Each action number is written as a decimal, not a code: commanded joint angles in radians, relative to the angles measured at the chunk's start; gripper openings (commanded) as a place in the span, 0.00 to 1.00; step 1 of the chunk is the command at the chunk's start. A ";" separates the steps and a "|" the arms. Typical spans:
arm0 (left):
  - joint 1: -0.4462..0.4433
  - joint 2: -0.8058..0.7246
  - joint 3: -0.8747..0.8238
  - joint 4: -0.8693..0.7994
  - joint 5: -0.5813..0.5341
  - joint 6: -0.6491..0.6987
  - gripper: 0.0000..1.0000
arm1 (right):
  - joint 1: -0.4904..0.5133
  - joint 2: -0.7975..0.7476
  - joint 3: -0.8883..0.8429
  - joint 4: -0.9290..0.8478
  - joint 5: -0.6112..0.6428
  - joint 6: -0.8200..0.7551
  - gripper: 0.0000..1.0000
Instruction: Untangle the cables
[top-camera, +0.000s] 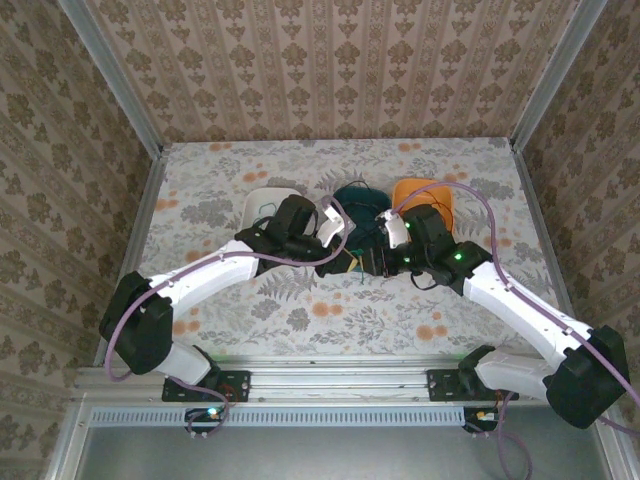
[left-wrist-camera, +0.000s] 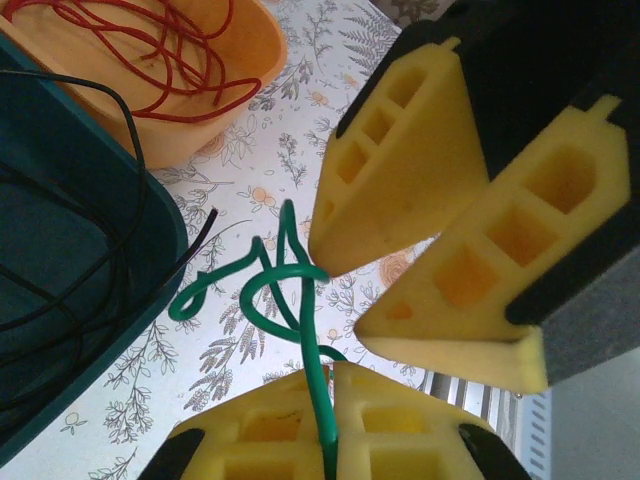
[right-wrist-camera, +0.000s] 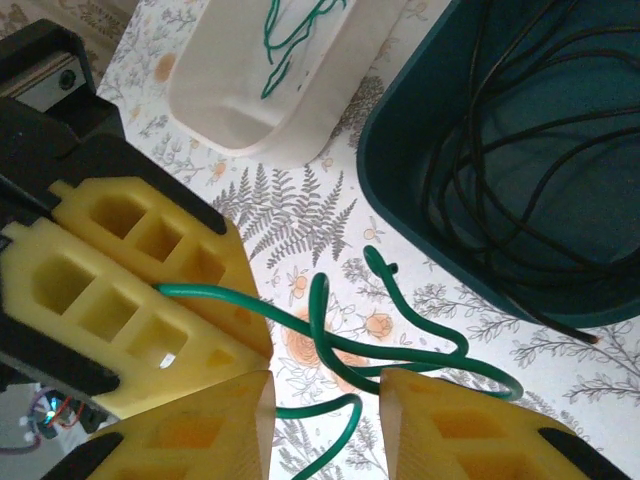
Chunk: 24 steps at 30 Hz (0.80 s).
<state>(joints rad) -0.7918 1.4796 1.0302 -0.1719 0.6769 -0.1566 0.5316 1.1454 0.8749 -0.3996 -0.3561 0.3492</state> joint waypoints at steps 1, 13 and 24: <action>-0.009 -0.011 0.028 0.003 0.022 -0.006 0.00 | 0.005 -0.017 0.047 -0.022 0.079 -0.049 0.35; -0.016 -0.003 0.047 -0.013 0.036 0.001 0.00 | 0.005 0.000 0.059 -0.056 0.112 -0.083 0.35; -0.018 0.003 0.059 -0.025 0.034 0.009 0.00 | 0.045 0.027 0.041 0.010 0.059 -0.049 0.35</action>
<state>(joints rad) -0.7994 1.4796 1.0470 -0.1967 0.6815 -0.1566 0.5587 1.1625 0.9047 -0.4191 -0.2840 0.2905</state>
